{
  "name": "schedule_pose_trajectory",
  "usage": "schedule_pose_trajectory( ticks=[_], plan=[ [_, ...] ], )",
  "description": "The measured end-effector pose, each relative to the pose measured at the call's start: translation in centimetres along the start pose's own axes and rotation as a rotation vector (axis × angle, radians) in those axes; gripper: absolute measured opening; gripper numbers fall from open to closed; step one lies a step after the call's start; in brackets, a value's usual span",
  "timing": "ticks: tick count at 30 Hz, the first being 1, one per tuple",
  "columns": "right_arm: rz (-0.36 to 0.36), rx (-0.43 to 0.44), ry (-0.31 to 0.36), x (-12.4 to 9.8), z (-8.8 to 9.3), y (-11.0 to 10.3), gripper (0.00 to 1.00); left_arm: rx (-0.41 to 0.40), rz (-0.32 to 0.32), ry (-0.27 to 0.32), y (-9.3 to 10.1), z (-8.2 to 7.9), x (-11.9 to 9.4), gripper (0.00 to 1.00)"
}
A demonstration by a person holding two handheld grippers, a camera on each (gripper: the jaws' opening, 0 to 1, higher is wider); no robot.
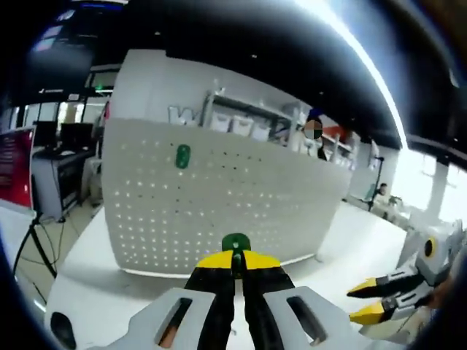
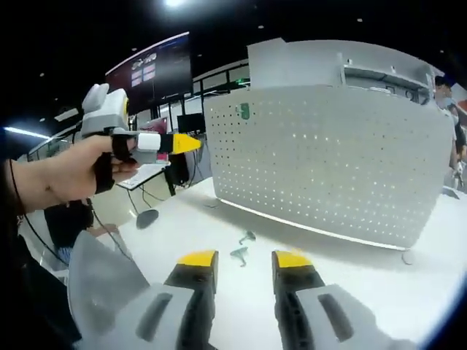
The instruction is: Insert the hook assembly into the mounting plate slot until the hook locks in place.
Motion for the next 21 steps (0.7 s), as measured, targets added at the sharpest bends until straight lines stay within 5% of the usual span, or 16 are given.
schedule_pose_trajectory(
  ticks=[12, 21],
  plan=[
    [0.032, 0.028, -0.066, -2.2, 1.9, 0.4, 0.26, 0.161, -0.038, 0.084, -0.2, -3.2, 4.9, 0.01],
    [0.074, 0.029, -0.094, -3.3, 3.1, 1.6, 0.29, 0.182, -0.097, 0.15, -1.5, -5.4, 8.3, 0.01]
  ],
)
Point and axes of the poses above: the point that each gripper's makers call its tool centre point, and the gripper's own axes: x roughly forward along the fingers, y roughly to its right, z roughly out of its underside, the point moved 9 cm from there along -x, roughly backward along the fingers, and after that the axes turned 8 degrees about z, right-handed, at the moved point
